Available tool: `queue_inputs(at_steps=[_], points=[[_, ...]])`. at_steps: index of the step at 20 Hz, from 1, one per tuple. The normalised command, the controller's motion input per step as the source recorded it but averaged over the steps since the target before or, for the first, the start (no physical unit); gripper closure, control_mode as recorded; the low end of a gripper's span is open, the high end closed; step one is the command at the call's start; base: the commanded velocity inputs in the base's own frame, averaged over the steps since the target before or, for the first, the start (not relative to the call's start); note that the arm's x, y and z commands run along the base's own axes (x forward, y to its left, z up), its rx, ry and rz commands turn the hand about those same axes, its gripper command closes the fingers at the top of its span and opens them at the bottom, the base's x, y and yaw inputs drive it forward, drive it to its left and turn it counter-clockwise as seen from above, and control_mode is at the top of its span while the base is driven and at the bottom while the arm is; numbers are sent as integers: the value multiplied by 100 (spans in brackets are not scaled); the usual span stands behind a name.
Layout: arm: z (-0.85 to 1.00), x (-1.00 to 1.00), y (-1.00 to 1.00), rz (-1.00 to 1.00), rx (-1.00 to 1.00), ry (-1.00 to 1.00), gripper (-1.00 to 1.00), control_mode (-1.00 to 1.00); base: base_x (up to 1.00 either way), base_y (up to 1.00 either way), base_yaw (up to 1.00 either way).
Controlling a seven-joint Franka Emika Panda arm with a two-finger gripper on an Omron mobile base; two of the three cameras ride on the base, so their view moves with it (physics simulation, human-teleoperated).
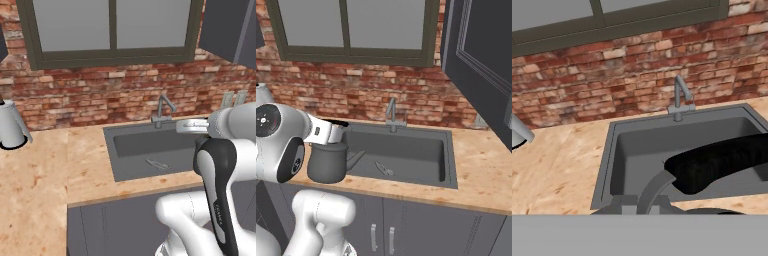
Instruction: Open the cabinet, pick the kettle from the cabinet, and place it in the sink.
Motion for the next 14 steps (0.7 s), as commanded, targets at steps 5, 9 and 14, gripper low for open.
queue_inputs(at_steps=[5, 9, 14], points=[[0, 0, 0, 0, 0, 0, 100, 100, 0, 0, 0], [0, 0, 0, 0, 0, 0, 100, 100, 0, 0, 0], [0, 0, 0, 0, 0, 0, 100, 100, 0, 0, 0]])
